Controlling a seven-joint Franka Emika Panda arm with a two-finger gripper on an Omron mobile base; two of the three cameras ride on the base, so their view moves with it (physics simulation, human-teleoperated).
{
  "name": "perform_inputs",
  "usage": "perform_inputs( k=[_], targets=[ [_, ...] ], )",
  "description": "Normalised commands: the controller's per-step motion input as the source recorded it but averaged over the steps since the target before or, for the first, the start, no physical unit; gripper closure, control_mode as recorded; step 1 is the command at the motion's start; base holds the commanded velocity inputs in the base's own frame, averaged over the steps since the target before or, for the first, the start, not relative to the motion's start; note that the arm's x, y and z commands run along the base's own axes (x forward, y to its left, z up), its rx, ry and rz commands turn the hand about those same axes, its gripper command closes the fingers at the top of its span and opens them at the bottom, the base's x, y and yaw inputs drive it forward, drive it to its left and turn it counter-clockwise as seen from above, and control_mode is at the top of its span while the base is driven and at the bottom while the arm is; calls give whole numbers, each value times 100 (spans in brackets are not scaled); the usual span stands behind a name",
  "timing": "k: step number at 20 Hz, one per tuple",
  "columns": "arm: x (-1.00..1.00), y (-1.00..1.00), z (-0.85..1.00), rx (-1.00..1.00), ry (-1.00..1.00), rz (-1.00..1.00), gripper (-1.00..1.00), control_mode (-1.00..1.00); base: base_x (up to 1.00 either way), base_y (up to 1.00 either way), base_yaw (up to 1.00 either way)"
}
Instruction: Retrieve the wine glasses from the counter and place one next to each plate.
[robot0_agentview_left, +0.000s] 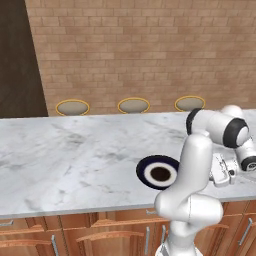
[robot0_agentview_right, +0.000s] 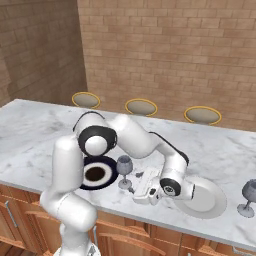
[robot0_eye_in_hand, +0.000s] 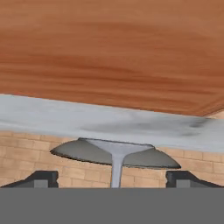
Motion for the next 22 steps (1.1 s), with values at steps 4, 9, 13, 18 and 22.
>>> perform_inputs(
  k=[4,9,13,18,22],
  targets=[
    [-48,-26,54,0,-18,-22,-100,-100,0,0,0],
    [-56,-5,95,0,-40,-5,-100,-100,0,0,0],
    [-48,9,100,-8,-44,0,-100,-100,0,0,0],
    [-56,10,100,-8,-44,0,-100,-100,0,0,0],
    [-58,35,94,-11,-40,0,-100,-100,0,0,0]
  ],
)
